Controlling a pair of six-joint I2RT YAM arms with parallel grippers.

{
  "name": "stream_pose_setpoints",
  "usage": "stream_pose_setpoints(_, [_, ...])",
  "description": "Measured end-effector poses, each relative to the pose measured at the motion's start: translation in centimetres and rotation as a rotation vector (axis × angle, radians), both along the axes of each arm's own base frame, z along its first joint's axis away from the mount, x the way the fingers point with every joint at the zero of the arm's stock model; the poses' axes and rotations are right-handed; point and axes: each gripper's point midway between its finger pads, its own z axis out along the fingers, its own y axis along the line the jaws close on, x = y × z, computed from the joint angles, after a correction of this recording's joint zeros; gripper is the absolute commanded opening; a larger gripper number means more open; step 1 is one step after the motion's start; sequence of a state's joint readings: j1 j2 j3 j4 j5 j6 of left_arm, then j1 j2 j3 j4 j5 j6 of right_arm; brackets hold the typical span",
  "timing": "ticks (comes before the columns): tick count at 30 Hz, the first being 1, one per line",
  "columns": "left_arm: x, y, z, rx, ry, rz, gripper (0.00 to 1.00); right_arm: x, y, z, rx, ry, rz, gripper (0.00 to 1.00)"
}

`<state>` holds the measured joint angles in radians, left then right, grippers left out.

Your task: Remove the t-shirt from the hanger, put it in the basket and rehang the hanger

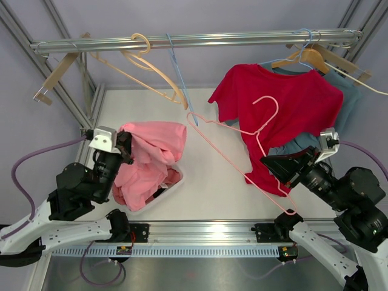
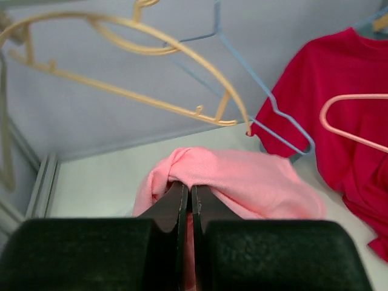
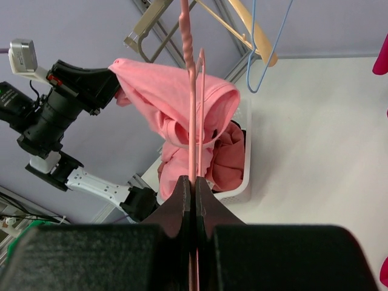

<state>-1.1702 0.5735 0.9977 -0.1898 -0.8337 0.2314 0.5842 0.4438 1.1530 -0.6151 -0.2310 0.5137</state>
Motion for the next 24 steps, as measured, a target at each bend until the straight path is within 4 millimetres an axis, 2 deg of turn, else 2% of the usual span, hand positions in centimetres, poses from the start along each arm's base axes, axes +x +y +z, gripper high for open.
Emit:
stream_pose_setpoints(3, [-0.2, 3.0, -2.8, -0.088, 0.082, 0.113, 0.00, 1.4, 0.9, -0.2, -0.018, 0.015, -0.004, 0.00])
stream_pose_setpoints(7, [-0.8, 5.4, -8.7, -0.208, 0.246, 0.228, 0.00, 4.5, 1.9, -0.9, -0.061, 0.039, -0.048, 0.00])
stream_pose_setpoints(11, [-1.4, 6.5, -15.1, -0.270, 0.374, 0.314, 0.00, 7.2, 2.2, -1.9, -0.112, 0.062, -0.115, 0.00])
stream_pose_setpoints(14, [-1.7, 6.5, -19.6, -0.274, 0.450, 0.368, 0.00, 8.3, 2.1, -1.4, -0.121, 0.047, -0.150, 0.00])
stream_pose_setpoints(16, [-1.8, 6.5, -21.9, -0.264, 0.483, 0.406, 0.00, 8.8, 2.0, -0.7, -0.119, 0.028, -0.170, 0.00])
stream_pose_setpoints(19, [-1.8, 6.7, -24.5, -0.252, 0.522, 0.478, 0.00, 9.2, 1.9, 0.7, -0.109, -0.009, -0.191, 0.00])
stream_pose_setpoints(22, [-1.9, 7.4, -25.9, -0.272, 0.538, 0.531, 0.01, 9.4, 2.0, 2.3, -0.090, -0.045, -0.189, 0.00])
stream_pose_setpoints(24, [-1.9, 7.7, -26.1, -0.296, 0.540, 0.544, 0.18, 9.3, 2.2, 3.0, -0.077, -0.062, -0.175, 0.00])
